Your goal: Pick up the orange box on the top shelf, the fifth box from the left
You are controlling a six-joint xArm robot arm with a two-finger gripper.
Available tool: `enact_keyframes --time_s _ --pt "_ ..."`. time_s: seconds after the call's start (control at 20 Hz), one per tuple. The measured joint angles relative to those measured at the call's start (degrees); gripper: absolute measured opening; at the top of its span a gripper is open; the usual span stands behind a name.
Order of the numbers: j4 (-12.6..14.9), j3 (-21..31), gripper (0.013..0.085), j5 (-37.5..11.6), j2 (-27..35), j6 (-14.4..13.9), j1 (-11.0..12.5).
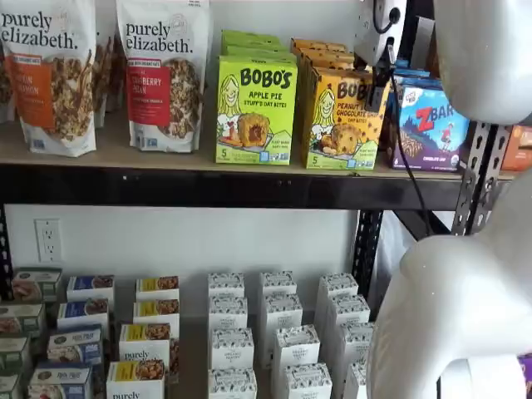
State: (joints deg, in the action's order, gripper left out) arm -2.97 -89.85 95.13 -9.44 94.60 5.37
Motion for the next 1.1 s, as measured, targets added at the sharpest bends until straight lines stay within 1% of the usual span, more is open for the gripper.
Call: enact_keyframes --time_s 0.05,0.95,1.0,1.05,1.1 --pt "0.0 0.0 0.053 0.1 0.0 0.0 0.0" --pt "-0.6 0.4 0.053 -0.6 -0.4 0.2 0.3" --pt "-0.9 0.6 0.049 -1.0 -0.6 0.3 0.4" --pt "-1.2 0.8 0.049 -1.2 -0.7 0.3 0.5" --pt "-1.5 1.0 0.045 -1.6 -0.9 0.4 0.6"
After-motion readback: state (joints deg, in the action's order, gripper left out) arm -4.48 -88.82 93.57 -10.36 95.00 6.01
